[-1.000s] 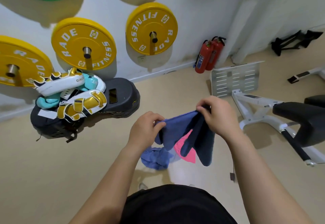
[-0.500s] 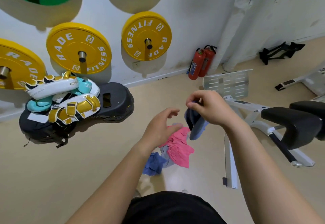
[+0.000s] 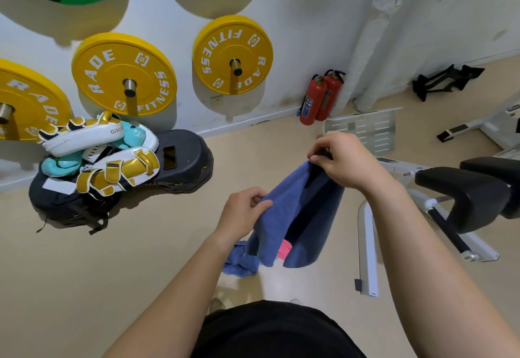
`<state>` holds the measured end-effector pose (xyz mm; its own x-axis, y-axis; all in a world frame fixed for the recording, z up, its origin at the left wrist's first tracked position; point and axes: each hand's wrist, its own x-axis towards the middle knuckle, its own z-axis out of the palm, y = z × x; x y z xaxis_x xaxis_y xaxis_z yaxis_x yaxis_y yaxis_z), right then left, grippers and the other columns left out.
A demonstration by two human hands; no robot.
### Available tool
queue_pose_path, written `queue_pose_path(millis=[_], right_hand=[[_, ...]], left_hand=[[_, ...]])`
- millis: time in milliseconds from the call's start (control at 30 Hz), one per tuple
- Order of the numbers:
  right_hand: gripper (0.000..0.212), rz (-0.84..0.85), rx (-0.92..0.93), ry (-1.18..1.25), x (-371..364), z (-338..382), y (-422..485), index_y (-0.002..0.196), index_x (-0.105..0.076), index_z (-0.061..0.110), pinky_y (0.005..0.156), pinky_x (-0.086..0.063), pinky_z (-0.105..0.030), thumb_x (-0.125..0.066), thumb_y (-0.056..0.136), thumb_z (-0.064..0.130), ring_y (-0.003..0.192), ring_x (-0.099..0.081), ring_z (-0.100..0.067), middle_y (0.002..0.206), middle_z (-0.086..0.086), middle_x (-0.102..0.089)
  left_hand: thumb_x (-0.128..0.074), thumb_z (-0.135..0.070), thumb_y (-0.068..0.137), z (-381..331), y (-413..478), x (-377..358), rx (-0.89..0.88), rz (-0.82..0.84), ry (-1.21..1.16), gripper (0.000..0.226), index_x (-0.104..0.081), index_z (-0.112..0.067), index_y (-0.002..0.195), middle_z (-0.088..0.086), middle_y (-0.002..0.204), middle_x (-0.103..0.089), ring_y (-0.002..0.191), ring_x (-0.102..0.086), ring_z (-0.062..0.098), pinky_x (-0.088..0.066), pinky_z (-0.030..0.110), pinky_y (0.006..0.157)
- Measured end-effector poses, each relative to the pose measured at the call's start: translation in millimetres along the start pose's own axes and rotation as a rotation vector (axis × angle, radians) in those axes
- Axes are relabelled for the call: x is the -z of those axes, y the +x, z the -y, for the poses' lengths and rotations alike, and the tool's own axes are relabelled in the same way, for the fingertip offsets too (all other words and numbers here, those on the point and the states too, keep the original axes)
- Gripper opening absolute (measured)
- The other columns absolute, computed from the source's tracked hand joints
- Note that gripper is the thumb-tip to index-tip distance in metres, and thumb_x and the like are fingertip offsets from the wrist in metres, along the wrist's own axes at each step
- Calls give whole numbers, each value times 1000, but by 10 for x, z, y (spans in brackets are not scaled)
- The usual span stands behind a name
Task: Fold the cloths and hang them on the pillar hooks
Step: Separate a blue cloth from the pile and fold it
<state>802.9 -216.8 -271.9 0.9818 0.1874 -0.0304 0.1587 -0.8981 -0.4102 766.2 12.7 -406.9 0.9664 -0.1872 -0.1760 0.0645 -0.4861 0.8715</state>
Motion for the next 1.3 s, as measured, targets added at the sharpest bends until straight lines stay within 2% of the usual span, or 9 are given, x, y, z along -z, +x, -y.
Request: queue_pose_path(millis=[133,267,500,600,700,867,1033,1167,1300], right_hand=[[11,-44,-53,-6,-93,-71,28,86,-69,23,81,-47,-36,-63,93,18,89,-50,-12,81,17,-48],[11,-94,-124,27,-185,-143,59,87,-66,25,81,-48,-40,-60,93,19,93,-54,-18,89,8,-55],[11,-104,-213,61,-293,-321,79,88,-62,28,82,-49,-42,-60,93,18,97,-56,-21,100,2,-60],[7,-134,-258,67,-340,-388,60,90,-61,26,81,-48,-40,-61,93,20,97,-55,-21,102,1,-60],[5,-184,-290,127,-401,-421,24,88,-59,23,82,-48,-40,-62,91,20,95,-58,-22,98,2,-62],[18,-71,-117,331,-547,-100,-58,76,-63,30,68,-43,-27,-73,83,16,66,-56,-4,74,11,-64],[20,-53,-69,523,-689,57,-119,73,-64,27,58,-41,-20,-80,76,14,57,-51,-2,69,9,-63],[21,-44,-63,571,-692,-7,-198,76,-66,29,58,-41,-17,-82,75,15,59,-51,-3,73,10,-64],[20,45,-69,571,-804,-95,-307,83,-64,28,56,-39,-14,-77,81,13,56,-49,-1,76,12,-62]], left_hand=[[-66,-13,88,316,-165,166,81,107,70,23,-67,-32,77,-16,63,-64,58,-53,2,-45,19,63],[-60,-8,92,618,-251,288,156,112,162,18,-66,-24,85,-3,83,-67,74,-60,17,-45,29,71],[-62,-8,94,631,-142,596,170,-286,103,13,-66,-21,92,-4,88,-65,79,-56,4,-40,21,69],[-61,-9,94,584,-42,730,152,-367,142,13,-68,-19,93,-2,91,-65,82,-57,11,-39,16,69],[-60,-7,94,408,16,770,83,-428,138,15,-69,-18,95,0,95,-65,86,-58,14,-45,26,77],[-68,-7,89,-292,86,367,-93,-256,7,21,-70,-27,93,-12,88,-66,79,-58,0,-44,13,73],[-67,-7,90,-550,118,44,-158,39,-47,37,-68,-22,123,-7,89,-63,76,-55,-2,-42,12,78],[-66,-9,90,-521,103,97,-189,-6,77,16,-74,-20,97,-7,94,-68,82,-56,-8,-38,8,74],[-63,-7,89,-533,116,261,-243,-84,172,16,-71,-20,93,-7,93,-66,80,-55,-1,-38,9,74]])
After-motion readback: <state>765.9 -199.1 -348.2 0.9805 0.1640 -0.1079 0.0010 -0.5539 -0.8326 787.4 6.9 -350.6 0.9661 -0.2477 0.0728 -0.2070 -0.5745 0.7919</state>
